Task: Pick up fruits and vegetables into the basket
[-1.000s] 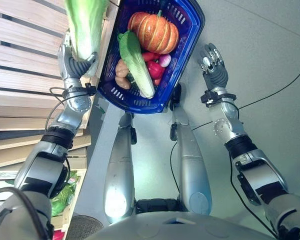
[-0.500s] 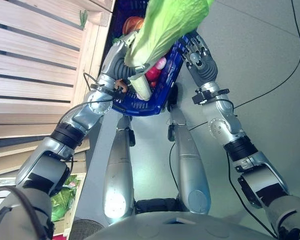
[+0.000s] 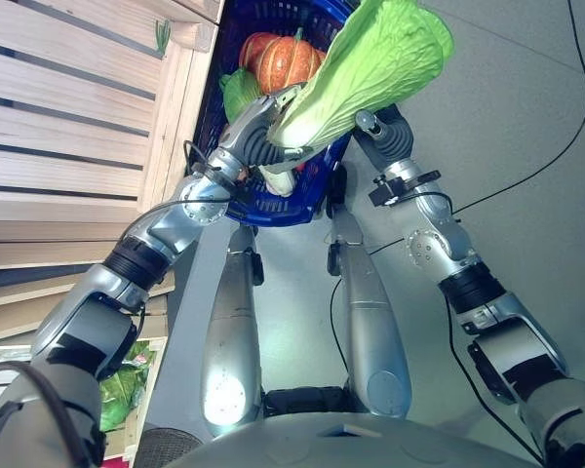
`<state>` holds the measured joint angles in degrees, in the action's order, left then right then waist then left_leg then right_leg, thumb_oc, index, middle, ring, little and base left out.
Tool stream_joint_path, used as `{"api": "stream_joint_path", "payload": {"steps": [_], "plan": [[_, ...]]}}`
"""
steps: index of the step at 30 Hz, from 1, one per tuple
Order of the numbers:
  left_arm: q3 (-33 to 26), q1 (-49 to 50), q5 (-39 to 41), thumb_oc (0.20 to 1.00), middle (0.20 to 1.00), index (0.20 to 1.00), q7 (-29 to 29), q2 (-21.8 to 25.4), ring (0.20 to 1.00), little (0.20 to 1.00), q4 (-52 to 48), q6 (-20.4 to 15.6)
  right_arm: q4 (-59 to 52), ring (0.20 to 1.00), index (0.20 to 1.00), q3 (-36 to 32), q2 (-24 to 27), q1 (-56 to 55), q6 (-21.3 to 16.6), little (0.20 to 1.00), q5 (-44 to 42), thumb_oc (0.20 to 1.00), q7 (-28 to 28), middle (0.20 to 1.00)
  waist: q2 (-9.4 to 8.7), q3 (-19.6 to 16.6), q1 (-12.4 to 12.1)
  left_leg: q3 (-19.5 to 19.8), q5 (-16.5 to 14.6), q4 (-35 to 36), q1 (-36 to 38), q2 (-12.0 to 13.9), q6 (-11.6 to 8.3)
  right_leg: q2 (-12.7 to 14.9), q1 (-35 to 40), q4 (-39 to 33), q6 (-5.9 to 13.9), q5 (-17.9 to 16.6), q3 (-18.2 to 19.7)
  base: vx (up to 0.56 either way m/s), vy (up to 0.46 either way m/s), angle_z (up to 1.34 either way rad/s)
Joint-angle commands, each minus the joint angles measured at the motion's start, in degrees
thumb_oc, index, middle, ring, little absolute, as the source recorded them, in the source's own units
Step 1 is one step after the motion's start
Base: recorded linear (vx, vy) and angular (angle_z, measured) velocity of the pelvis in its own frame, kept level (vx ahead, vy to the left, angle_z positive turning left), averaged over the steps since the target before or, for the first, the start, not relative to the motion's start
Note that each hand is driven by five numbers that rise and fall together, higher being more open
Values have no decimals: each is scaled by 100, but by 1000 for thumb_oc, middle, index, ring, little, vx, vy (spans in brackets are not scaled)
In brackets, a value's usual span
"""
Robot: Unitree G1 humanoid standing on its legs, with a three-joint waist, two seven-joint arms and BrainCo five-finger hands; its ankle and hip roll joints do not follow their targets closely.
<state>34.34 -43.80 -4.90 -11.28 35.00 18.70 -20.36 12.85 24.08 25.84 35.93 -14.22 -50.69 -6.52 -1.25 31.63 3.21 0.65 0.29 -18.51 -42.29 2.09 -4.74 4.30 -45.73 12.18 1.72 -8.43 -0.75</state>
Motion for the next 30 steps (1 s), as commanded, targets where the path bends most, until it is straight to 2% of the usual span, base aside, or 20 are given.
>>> {"api": "stream_joint_path", "payload": {"steps": [1,8,9,10,11,20,21,22,23,24,30], "plan": [[115,-30,142,200,200,200,119,89,200,200,-692,0,-807,1000,1000,129,104,9,-107,1000,-166,1000,-285,1000,77,-184,-53,-165,350,632,39,-266,106,-233,281,405,396,606,-346,0,0,0],[296,-98,257,200,200,200,521,216,200,200,-676,499,-1008,1000,1000,185,220,42,-208,1000,-356,1000,-405,1000,59,-184,-44,-172,363,636,38,-255,98,-220,284,383,418,572,-361,0,0,0],[327,-102,259,200,200,200,597,233,200,200,-676,597,-1057,950,950,188,231,44,-238,950,-376,950,-436,950,61,-184,-41,-172,367,638,36,-256,98,-220,280,381,422,566,-360,0,0,0],[349,-109,250,200,200,200,621,246,200,200,-673,627,-1076,501,501,191,241,51,-258,501,-375,501,-441,501,62,-184,-38,-172,369,639,33,-256,98,-218,278,379,425,564,-361,0,0,0],[379,-121,254,200,200,200,668,251,200,200,-666,680,-1090,200,200,200,243,64,-276,200,-399,200,-466,200,64,-184,-35,-173,370,641,29,-255,98,-216,272,374,427,559,-360,0,0,0],[517,-187,261,200,200,200,689,275,200,200,-678,924,-1121,200,200,303,240,134,-315,200,-494,200,-481,200,82,-184,-36,-174,383,679,12,-256,105,-205,246,328,434,527,-372,0,0,0],[517,-185,243,300,300,300,658,270,300,300,-676,947,-1111,200,200,307,237,134,-315,200,-480,200,-484,200,83,-184,-36,-172,386,681,13,-257,105,-204,249,323,435,524,-372,0,0,0],[516,-182,234,576,576,576,646,271,576,576,-660,949,-1105,200,200,314,241,136,-319,200,-486,200,-490,200,80,-184,-39,-170,389,686,18,-257,106,-201,254,317,437,519,-373,0,0,0],[507,-173,224,765,765,765,635,269,765,765,-656,957,-1116,200,200,315,237,137,-309,200,-484,200,-482,200,78,-184,-41,-170,394,691,19,-256,104,-200,256,310,439,514,-375,0,0,0],[500,-166,223,1000,1000,1000,617,271,1000,1000,-656,963,-1116,200,200,321,245,134,-315,200,-489,200,-487,200,78,-184,-42,-168,399,694,16,-258,104,-200,252,305,440,509,-376,0,0,0],[454,-73,361,1000,1000,1000,397,227,1000,1000,-645,897,-1092,200,200,346,256,117,-381,200,-505,200,-483,200,67,-184,-61,-166,400,683,4,-266,104,-196,257,299,441,508,-392,0,0,0]]}}
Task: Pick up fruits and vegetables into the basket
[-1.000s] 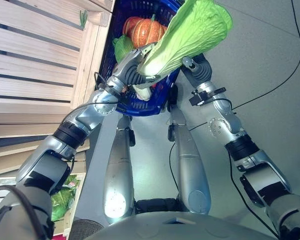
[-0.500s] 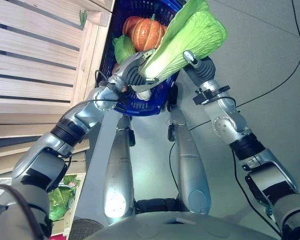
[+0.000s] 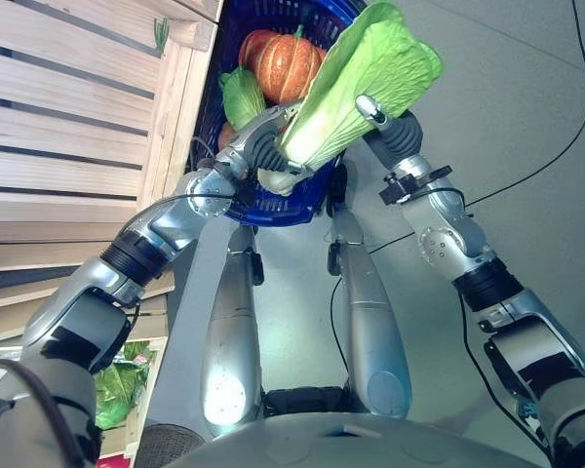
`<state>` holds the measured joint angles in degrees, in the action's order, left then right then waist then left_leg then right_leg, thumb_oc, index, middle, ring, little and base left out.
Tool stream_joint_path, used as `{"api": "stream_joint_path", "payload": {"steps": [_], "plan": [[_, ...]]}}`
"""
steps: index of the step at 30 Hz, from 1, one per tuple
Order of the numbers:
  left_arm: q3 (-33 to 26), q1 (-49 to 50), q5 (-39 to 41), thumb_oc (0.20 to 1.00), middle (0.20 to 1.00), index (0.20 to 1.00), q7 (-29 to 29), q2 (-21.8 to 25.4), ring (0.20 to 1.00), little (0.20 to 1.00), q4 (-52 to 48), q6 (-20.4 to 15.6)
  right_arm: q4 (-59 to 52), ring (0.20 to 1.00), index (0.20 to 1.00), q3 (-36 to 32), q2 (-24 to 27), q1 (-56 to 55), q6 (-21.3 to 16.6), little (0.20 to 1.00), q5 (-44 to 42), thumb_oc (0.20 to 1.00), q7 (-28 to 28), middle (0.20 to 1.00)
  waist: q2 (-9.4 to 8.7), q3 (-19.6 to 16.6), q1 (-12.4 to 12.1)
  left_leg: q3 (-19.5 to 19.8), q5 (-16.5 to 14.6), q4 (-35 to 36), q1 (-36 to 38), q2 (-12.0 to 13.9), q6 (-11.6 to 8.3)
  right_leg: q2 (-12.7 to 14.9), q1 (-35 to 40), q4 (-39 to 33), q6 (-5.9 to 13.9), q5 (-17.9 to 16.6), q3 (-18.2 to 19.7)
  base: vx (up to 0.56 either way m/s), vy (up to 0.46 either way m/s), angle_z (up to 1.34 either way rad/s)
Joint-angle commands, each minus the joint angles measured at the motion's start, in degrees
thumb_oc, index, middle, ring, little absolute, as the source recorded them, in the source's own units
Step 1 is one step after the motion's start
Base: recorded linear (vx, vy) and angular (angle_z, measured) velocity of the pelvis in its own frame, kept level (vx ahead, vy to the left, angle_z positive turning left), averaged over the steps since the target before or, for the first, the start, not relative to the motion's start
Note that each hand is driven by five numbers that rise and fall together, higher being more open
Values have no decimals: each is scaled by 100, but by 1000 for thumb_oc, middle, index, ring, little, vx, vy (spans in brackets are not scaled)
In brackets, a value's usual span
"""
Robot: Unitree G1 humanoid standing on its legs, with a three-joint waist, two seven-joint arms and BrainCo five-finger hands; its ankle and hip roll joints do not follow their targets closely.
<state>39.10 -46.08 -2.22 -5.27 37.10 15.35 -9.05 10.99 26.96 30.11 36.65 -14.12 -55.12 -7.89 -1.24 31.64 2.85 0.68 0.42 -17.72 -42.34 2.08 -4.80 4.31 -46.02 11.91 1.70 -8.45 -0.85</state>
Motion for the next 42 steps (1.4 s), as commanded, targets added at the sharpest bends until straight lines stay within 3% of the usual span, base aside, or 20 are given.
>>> {"api": "stream_joint_path", "payload": {"steps": [1,8,14,26,35,42], "plan": [[-25,162,117,1000,1000,1000,-221,13,1000,1000,-310,-240,-906,200,200,59,-172,45,-394,200,-62,200,-343,200,66,-185,-26,-168,387,604,9,-266,110,-198,286,326,442,510,-382,0,0,0],[-507,523,813,1000,1000,1000,-1203,-301,1000,1000,-325,-797,-872,200,200,34,-245,-51,-512,200,12,200,-350,200,52,-185,-68,-129,373,600,3,-278,117,-204,283,358,437,555,-394,0,0,0],[-1310,911,1375,1000,1000,1000,-2055,-754,1000,1000,-272,-1341,-842,200,200,-135,-468,-152,-480,200,177,200,-356,200,25,-185,-138,-47,359,592,16,-318,126,-221,307,392,411,612,-416,3,-11,0],[-2265,1194,1306,1000,1000,1000,-3138,-1023,1000,1000,1,-1163,-924,200,200,-420,-601,-304,-303,200,534,200,-110,200,35,-185,-156,-7,316,474,1,-360,113,-238,303,513,330,732,-435,3,-8,2],[-2439,1025,1220,1000,1000,1000,-3396,-900,1000,1000,662,-866,-677,200,200,-488,-486,-150,-303,200,918,200,454,200,82,-185,-122,-40,319,406,-10,-343,80,-246,294,584,304,783,-408,8,23,-1],[-2428,1005,1238,1000,1000,1000,-3375,-936,1000,1000,1232,-930,-355,200,200,-518,-476,46,-401,200,1276,200,1148,200,157,-185,-116,-60,330,385,-26,-334,71,-246,251,633,286,806,-394,6,31,-2]]}}
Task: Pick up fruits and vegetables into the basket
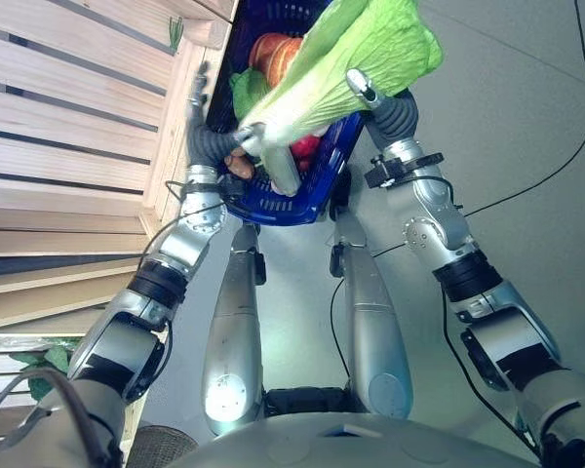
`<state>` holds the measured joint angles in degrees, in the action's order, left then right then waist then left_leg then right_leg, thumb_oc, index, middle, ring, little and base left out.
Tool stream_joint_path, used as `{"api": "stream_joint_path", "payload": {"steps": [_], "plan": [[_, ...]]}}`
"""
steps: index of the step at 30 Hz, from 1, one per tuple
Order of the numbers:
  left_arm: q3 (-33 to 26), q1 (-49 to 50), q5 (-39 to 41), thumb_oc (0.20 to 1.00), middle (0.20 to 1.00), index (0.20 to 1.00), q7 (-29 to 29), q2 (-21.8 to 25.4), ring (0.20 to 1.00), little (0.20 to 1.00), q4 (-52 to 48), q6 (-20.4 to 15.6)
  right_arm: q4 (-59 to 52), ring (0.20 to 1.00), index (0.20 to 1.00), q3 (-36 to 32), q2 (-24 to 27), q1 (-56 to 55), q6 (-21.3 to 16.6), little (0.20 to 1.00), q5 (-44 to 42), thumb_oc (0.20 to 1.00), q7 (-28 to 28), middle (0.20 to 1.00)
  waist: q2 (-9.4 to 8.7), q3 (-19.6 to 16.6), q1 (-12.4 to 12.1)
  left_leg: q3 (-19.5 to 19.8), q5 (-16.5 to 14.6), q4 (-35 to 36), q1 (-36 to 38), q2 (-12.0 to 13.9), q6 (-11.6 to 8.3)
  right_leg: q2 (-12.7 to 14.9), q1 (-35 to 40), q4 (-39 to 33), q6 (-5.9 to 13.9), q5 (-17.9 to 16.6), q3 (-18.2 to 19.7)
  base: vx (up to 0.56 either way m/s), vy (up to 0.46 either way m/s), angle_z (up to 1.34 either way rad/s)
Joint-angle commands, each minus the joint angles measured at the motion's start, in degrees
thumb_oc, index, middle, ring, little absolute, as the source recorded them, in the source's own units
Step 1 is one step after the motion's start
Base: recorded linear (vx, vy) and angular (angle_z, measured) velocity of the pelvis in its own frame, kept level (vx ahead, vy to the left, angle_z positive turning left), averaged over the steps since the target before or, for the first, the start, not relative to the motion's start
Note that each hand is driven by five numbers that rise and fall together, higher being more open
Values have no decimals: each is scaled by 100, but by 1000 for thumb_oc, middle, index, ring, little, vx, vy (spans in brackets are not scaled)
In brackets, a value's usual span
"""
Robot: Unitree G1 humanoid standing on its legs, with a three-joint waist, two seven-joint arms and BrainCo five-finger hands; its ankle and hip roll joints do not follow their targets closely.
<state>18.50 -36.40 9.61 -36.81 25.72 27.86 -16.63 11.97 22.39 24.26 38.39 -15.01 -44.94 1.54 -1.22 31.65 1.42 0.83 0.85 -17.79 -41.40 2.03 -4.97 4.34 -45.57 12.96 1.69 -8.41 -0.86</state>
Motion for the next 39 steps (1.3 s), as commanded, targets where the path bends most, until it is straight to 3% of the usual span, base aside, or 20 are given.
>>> {"api": "stream_joint_path", "payload": {"steps": [1,10,19,26,39], "plan": [[-346,29,66,1000,1000,1000,-235,198,1000,1000,41,-194,-424,200,200,-68,96,-95,-306,200,309,200,314,200,161,-185,25,-77,286,382,-124,-327,86,-246,204,535,285,804,-394,0,0,0],[-276,-126,151,1000,1000,1000,-114,92,1000,1000,545,-349,46,200,200,-208,28,353,-234,200,537,200,1104,200,240,-185,-20,-69,281,332,-127,-347,91,-239,189,602,271,820,-402,0,0,0],[-159,-280,35,1000,1000,1000,-124,45,1000,1000,809,-83,535,200,200,-30,62,713,445,200,934,200,1173,200,299,-185,-76,-44,266,264,-140,-393,108,-200,160,654,259,814,-441,0,0,0],[10,-564,137,1000,1000,1000,87,252,1000,1000,1370,149,1682,200,200,428,236,1516,1248,200,988,200,1040,200,378,-185,-205,-33,259,192,-137,-417,97,-136,165,714,241,832,-527,4,0,3],[309,-1112,307,1000,1000,1000,487,252,1000,1000,2077,-96,4467,200,200,658,25,2821,1909,200,836,200,486,200,531,-185,-523,87,226,49,-206,-491,122,-91,107,921,191,924,-690,10,-21,4]]}}
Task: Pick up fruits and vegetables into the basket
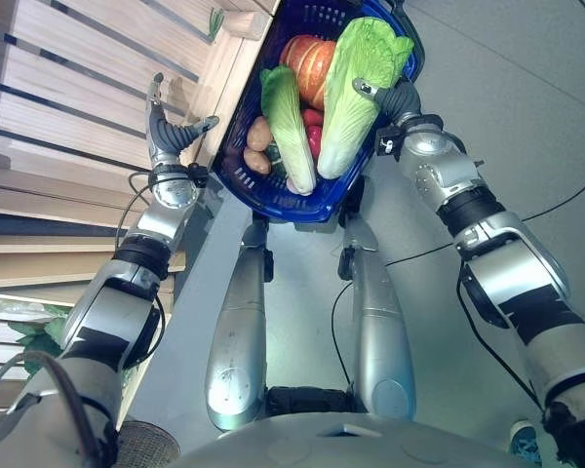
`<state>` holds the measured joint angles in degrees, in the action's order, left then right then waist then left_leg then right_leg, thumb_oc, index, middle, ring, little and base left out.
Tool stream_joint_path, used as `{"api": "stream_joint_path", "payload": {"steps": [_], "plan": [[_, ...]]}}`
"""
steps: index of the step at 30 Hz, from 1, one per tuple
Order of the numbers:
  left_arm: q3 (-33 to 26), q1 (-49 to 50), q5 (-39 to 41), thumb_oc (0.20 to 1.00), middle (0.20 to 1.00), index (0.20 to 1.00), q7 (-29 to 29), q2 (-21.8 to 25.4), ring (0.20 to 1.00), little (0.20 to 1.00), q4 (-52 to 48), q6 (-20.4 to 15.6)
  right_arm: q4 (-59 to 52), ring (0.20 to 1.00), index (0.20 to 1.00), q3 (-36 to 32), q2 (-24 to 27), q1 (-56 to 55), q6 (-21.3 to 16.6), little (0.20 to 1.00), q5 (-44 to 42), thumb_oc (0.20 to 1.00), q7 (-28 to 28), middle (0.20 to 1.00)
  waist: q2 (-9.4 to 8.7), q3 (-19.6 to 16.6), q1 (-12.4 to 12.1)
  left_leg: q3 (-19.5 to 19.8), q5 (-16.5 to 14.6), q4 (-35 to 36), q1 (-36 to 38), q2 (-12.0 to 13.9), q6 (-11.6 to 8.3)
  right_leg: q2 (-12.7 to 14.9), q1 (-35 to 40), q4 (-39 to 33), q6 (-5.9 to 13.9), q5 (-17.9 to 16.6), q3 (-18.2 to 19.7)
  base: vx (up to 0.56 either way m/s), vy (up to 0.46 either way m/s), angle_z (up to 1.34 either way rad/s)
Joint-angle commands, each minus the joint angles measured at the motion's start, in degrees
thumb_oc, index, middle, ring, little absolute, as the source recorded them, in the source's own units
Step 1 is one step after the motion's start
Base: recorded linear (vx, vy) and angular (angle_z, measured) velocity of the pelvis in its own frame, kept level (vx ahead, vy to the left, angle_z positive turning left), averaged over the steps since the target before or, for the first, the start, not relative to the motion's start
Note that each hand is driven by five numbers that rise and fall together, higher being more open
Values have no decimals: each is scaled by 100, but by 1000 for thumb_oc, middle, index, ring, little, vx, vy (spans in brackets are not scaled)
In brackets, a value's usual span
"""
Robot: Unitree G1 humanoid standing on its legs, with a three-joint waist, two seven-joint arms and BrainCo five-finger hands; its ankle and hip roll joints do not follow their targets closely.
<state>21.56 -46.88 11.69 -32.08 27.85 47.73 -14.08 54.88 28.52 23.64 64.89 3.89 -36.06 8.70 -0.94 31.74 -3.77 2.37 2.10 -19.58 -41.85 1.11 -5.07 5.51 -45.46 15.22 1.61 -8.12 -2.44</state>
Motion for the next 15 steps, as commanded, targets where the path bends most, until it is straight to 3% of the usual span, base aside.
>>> {"api": "stream_joint_path", "payload": {"steps": [1,8,9,10,11,12,15], "plan": [[20,-100,107,1000,1000,1000,21,19,1000,1000,109,-358,381,200,200,61,65,227,78,200,-48,200,-231,200,521,-195,-32,-46,101,218,-175,-414,141,-206,88,705,192,900,-542,16,-19,5],[187,-236,130,1000,1000,1000,-54,-114,1000,1000,194,-446,1369,200,200,-30,0,464,111,200,88,200,-289,200,620,-195,-130,18,86,131,-278,-488,191,-195,-6,781,167,915,-586,6,-6,8],[195,-247,123,1000,1000,1000,-80,-145,1000,1000,162,-443,1446,454,454,-49,16,486,155,454,181,454,-180,454,641,-195,-146,30,84,112,-318,-502,202,-187,-46,802,168,916,-593,0,0,0],[209,-249,130,1000,1000,1000,-93,-154,1000,1000,154,-448,1473,580,580,-56,26,490,162,580,159,580,-150,580,651,-195,-147,28,84,108,-330,-504,205,-182,-59,806,170,916,-593,-2,8,4],[232,-248,128,1000,1000,1000,-118,-175,1000,1000,144,-459,1515,890,890,-73,28,499,172,890,128,890,-100,890,665,-195,-152,30,86,105,-343,-509,206,-180,-72,813,172,917,-591,-3,11,4],[263,-257,123,1000,1000,1000,-140,-199,1000,1000,140,-475,1575,1000,1000,-120,33,514,187,1000,153,1000,-63,1000,678,-195,-156,41,82,89,-359,-521,205,-176,-88,828,175,923,-591,-1,15,4],[293,-243,111,1000,1000,1000,-223,-259,1000,1000,96,-501,1664,1000,1000,-173,65,523,198,1000,184,1000,33,1000,708,-195,-156,47,77,67,-405,-540,222,-174,-143,850,174,920,-583,0,6,1]]}}
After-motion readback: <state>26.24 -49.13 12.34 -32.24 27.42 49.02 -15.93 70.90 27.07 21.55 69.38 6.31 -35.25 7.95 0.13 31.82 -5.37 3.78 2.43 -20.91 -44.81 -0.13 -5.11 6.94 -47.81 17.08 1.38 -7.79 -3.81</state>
